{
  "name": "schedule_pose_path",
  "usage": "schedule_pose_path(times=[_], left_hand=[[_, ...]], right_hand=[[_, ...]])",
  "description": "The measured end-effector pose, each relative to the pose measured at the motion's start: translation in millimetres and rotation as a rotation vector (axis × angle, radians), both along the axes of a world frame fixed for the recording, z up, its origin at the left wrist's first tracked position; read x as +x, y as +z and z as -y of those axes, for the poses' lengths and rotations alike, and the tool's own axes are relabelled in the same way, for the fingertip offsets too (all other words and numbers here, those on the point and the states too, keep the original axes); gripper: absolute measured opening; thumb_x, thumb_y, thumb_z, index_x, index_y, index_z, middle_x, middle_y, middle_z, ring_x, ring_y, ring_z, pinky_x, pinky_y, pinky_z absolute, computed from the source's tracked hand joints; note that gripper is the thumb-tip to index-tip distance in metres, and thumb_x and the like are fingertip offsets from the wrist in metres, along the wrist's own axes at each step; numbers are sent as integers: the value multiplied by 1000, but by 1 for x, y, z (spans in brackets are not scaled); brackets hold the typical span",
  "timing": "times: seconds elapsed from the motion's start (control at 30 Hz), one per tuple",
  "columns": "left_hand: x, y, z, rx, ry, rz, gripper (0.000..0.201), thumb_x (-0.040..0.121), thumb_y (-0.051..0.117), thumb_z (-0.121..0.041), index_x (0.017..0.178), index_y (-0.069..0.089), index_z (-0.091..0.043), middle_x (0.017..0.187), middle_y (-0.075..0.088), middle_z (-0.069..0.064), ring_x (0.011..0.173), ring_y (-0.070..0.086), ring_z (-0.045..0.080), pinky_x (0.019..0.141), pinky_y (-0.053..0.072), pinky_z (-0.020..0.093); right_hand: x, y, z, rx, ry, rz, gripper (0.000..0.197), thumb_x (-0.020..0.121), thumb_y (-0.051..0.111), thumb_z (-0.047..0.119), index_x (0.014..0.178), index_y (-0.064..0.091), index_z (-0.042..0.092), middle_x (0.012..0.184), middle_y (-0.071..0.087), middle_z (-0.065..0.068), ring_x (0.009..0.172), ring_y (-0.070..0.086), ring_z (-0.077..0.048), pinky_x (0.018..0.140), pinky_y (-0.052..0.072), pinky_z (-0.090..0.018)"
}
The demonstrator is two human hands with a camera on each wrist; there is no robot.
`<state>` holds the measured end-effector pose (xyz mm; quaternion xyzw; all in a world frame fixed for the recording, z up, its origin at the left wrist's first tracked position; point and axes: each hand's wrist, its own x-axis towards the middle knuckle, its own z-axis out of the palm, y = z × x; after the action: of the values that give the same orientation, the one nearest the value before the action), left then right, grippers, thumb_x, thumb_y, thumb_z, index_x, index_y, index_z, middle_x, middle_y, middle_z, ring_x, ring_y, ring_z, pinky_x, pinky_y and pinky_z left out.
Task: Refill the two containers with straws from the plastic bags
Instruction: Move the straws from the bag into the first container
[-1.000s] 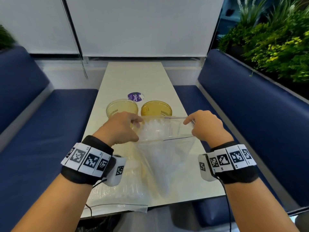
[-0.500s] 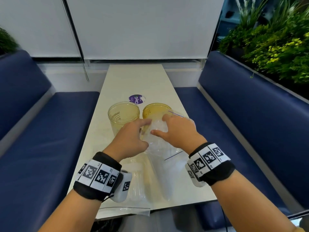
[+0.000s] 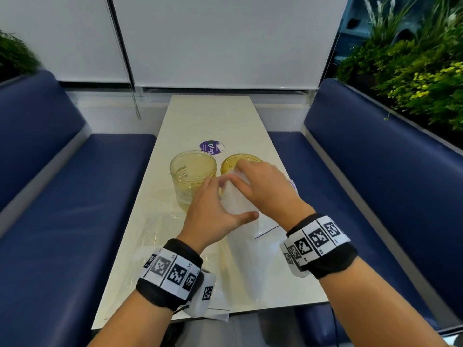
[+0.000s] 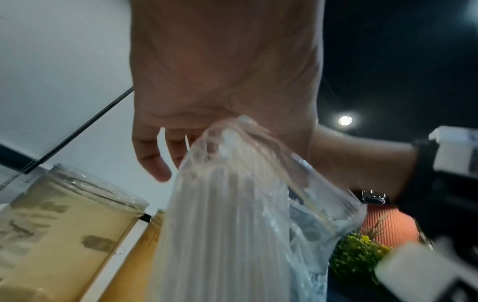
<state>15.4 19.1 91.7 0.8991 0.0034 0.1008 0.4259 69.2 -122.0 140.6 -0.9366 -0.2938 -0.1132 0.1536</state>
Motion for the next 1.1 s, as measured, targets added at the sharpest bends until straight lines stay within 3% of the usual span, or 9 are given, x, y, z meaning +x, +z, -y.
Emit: schedule_pose_path(times=[0.13, 0.27, 0.4, 0.5, 0.67, 0.83, 0.9, 1.0, 1.1], left_hand=[[7, -3, 13, -23, 72, 71, 99, 42, 76, -86, 118, 50, -29, 107, 55, -11, 101, 57, 15, 84, 55, 40], [12, -9, 17, -282, 86, 138, 76, 57, 88, -57, 120, 55, -32, 106, 68, -13, 99, 65, 5, 79, 59, 35], [12, -8, 19, -275, 89, 224, 46, 76, 75, -38, 119, 61, -33, 98, 70, -16, 91, 67, -2, 70, 55, 17], [17, -14, 15, -206, 105, 216, 27, 79, 62, -44, 101, 65, -30, 87, 68, -12, 81, 67, 4, 65, 58, 29], [17, -22, 7, -208, 155, 153, 28, 71, 68, -45, 93, 68, -28, 84, 71, -11, 77, 68, 0, 63, 60, 35], [14, -15, 7, -134, 90, 136, 40, 67, 76, -45, 104, 62, -35, 86, 66, -21, 80, 60, -18, 57, 45, 4], [13, -15, 5, -149, 62, 135, 50, 61, 75, -50, 107, 61, -36, 93, 67, -17, 86, 63, -8, 64, 50, 9], [14, -21, -1, -150, 63, 123, 49, 52, 81, -57, 93, 57, -41, 99, 66, -7, 93, 65, 13, 75, 56, 36], [12, -21, -8, -109, 80, 100, 49, 52, 87, -59, 84, 54, -41, 96, 59, -6, 92, 61, 16, 75, 54, 38]], right_hand=[[-5, 24, -14, 99, 110, 82, 37, 103, 48, 46, 108, 60, 11, 90, 70, -4, 80, 64, -24, 72, 52, -40], [-7, 31, -20, 273, 138, 77, 37, 98, 57, 48, 103, 65, 12, 85, 68, 1, 75, 62, -19, 71, 53, -39], [-12, 14, -21, 539, 20, -151, 62, 75, 69, 71, 118, 55, 29, 89, 61, 11, 79, 60, -8, 70, 52, -30], [-15, -11, -25, 503, -47, -242, 72, 57, 74, 80, 103, 57, 28, 91, 62, 11, 84, 61, -9, 75, 54, -33], [-8, -29, -37, 597, -37, -189, 36, 79, 73, 49, 71, 53, 21, 70, 57, 6, 67, 59, -17, 62, 50, -38], [-9, -16, -46, 675, 22, -123, 37, 78, 68, 33, 55, 39, 29, 49, 43, 10, 48, 45, -15, 48, 36, -29], [-10, -2, -49, 694, 60, -91, 38, 80, 70, 28, 55, 41, 25, 48, 43, 9, 46, 46, -18, 47, 36, -30], [-6, 27, -54, 729, 90, -52, 35, 82, 70, 27, 57, 46, 20, 47, 45, 9, 43, 46, -14, 44, 36, -28], [1, 61, -55, 802, 119, -4, 31, 79, 66, 33, 61, 61, 9, 52, 61, -2, 47, 60, -18, 44, 49, -34]])
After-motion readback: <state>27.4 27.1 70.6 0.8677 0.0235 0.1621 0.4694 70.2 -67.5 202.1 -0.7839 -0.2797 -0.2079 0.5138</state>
